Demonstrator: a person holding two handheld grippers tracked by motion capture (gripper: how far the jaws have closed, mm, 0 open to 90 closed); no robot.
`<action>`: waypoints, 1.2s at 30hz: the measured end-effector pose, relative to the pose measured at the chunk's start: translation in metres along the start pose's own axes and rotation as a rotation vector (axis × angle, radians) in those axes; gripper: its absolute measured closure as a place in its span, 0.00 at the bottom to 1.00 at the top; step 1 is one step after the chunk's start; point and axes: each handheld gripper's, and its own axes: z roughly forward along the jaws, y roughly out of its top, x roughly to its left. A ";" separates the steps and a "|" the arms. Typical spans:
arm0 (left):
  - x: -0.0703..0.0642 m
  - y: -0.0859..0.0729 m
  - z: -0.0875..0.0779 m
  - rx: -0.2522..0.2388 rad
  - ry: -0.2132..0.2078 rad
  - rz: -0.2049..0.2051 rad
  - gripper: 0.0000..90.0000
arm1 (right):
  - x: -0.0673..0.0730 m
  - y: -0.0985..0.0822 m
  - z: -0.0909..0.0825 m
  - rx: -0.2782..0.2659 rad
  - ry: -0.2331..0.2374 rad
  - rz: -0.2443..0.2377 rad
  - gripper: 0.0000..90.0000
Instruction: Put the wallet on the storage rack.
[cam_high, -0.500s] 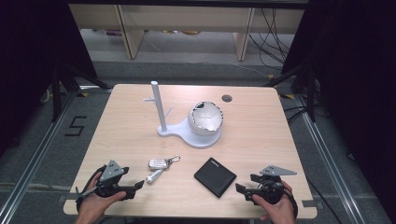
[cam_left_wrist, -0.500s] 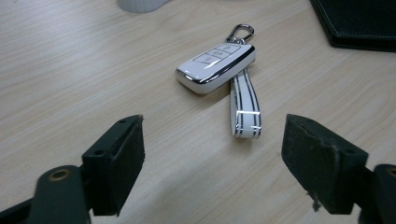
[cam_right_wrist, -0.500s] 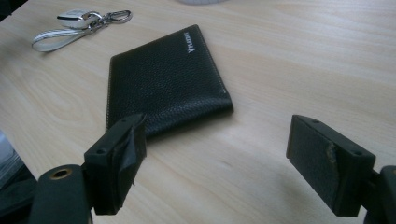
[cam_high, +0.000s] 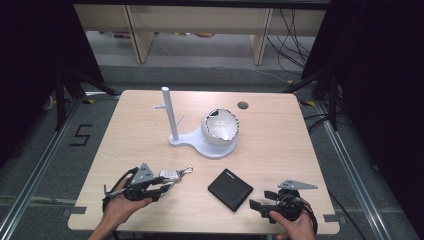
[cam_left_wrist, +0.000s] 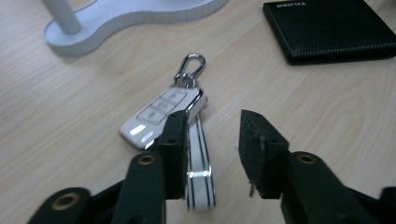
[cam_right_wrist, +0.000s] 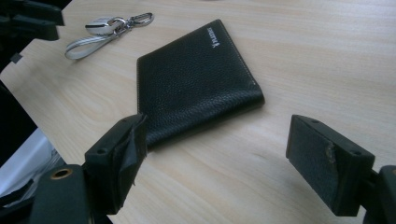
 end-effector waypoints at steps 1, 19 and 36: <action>0.000 0.000 0.000 0.000 0.000 0.000 0.77 | 0.000 0.000 0.000 0.000 0.000 0.000 0.24; -0.027 0.077 0.088 0.162 -0.124 0.147 0.99 | 0.010 -0.002 0.010 0.048 0.056 0.017 0.23; -0.030 0.085 0.122 0.230 -0.159 0.159 0.99 | 0.007 -0.001 0.015 0.060 0.060 -0.002 0.24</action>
